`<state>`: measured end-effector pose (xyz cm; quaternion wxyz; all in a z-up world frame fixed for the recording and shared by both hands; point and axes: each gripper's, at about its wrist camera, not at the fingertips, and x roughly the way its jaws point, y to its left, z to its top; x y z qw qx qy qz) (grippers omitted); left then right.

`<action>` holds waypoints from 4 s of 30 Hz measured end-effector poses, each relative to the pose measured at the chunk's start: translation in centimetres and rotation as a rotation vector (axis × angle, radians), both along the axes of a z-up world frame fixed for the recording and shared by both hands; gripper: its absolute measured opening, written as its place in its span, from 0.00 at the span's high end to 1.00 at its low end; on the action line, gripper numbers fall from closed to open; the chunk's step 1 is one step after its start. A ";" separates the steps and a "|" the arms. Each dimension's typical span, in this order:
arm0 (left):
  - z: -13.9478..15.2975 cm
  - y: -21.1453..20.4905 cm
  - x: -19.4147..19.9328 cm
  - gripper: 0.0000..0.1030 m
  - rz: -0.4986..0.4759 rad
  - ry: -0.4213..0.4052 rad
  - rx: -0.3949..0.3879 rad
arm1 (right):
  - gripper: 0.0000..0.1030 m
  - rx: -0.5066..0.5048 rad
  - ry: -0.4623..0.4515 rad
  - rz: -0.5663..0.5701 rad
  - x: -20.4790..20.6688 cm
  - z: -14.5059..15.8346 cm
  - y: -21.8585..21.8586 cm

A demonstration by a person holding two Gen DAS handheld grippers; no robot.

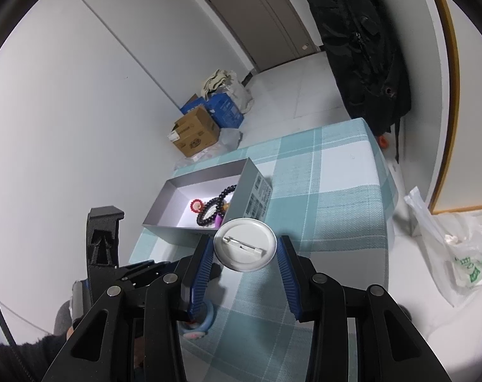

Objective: Organize jewelry
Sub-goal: 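Lift the white badge with the right gripper while the left gripper moves to the yellow charm, then grasp the small yellow charm with the left gripper, then carry the white badge and yellow charm over the box with both grippers, then open both grippers to drop the badge and charm into the box, then withdraw both grippers from the box toward the blue ring dish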

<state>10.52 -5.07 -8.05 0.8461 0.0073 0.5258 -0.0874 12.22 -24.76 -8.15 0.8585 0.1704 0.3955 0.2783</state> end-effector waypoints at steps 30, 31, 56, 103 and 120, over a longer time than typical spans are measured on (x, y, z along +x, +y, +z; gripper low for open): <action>4.7 2.6 -1.8 0.88 -0.012 -0.109 -0.114 | 0.61 -0.003 -0.055 0.085 -0.9 1.1 3.7; 5.2 2.7 -1.7 0.88 -0.013 -0.125 -0.121 | 0.61 -0.010 -0.064 0.097 -0.9 1.3 4.2; 5.9 6.9 5.2 0.88 0.038 -0.158 -0.307 | 0.61 -0.040 -0.144 0.186 6.6 4.6 9.4; 5.1 8.6 4.3 0.44 0.077 -0.170 -0.392 | 0.30 0.053 -0.075 0.042 7.1 2.4 6.1; 5.9 7.1 -2.1 0.42 0.087 -0.186 -0.343 | 0.16 -0.017 -0.125 0.013 1.3 2.8 4.9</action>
